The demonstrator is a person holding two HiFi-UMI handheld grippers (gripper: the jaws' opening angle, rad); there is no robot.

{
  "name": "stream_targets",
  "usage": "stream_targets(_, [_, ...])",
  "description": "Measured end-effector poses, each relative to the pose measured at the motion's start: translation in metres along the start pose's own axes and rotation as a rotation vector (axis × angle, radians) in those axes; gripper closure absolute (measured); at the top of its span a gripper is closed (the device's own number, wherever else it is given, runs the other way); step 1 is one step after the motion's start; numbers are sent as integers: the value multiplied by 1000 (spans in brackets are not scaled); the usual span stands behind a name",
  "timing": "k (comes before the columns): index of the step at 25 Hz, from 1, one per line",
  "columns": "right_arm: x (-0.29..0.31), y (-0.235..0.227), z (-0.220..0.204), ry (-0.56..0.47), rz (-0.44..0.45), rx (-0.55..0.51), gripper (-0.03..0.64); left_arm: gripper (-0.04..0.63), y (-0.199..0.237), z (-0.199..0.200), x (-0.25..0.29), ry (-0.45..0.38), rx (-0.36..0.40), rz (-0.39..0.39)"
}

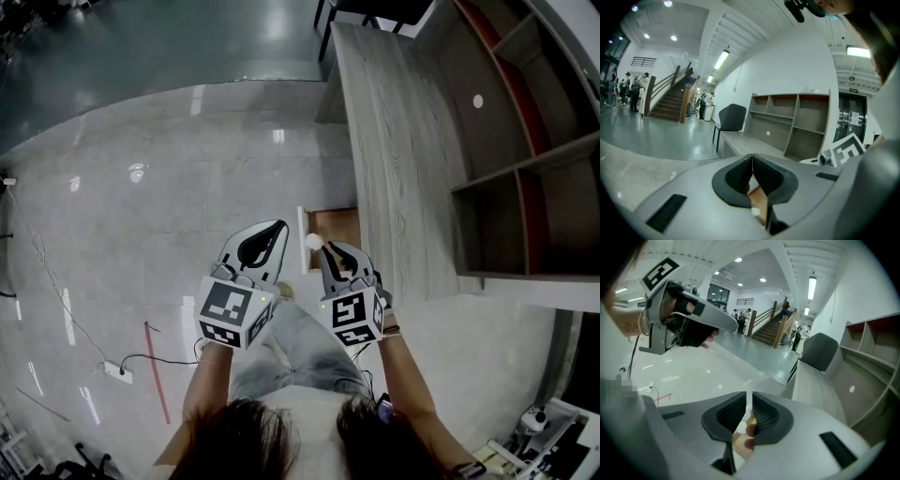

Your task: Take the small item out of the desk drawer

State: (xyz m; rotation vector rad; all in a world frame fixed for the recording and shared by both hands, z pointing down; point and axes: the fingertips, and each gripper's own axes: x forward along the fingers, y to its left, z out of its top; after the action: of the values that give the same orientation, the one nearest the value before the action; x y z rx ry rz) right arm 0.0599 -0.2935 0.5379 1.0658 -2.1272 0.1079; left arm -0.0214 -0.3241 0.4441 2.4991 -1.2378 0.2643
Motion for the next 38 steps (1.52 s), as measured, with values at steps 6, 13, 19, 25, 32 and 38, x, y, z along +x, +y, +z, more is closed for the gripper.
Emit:
stream_targets(6, [29, 9, -26, 79, 87, -51, 550, 580, 16, -9, 16, 4, -10, 31])
stream_targets(13, [63, 18, -53, 170, 162, -162, 499, 580, 32, -26, 29, 26, -28, 49])
stream_targets(19, [90, 24, -79, 267, 219, -272, 477, 580, 47, -39, 39, 46, -47, 67])
stream_targets(25, [112, 31, -101, 351, 276, -381, 465, 580, 61, -45, 46, 51, -67, 86])
stream_targets(32, [135, 39, -123, 433, 328, -455, 442, 580, 76, -56, 51, 74, -82, 98])
stream_targets(38, [153, 44, -145, 493, 356, -514, 423, 580, 85, -64, 55, 83, -90, 98])
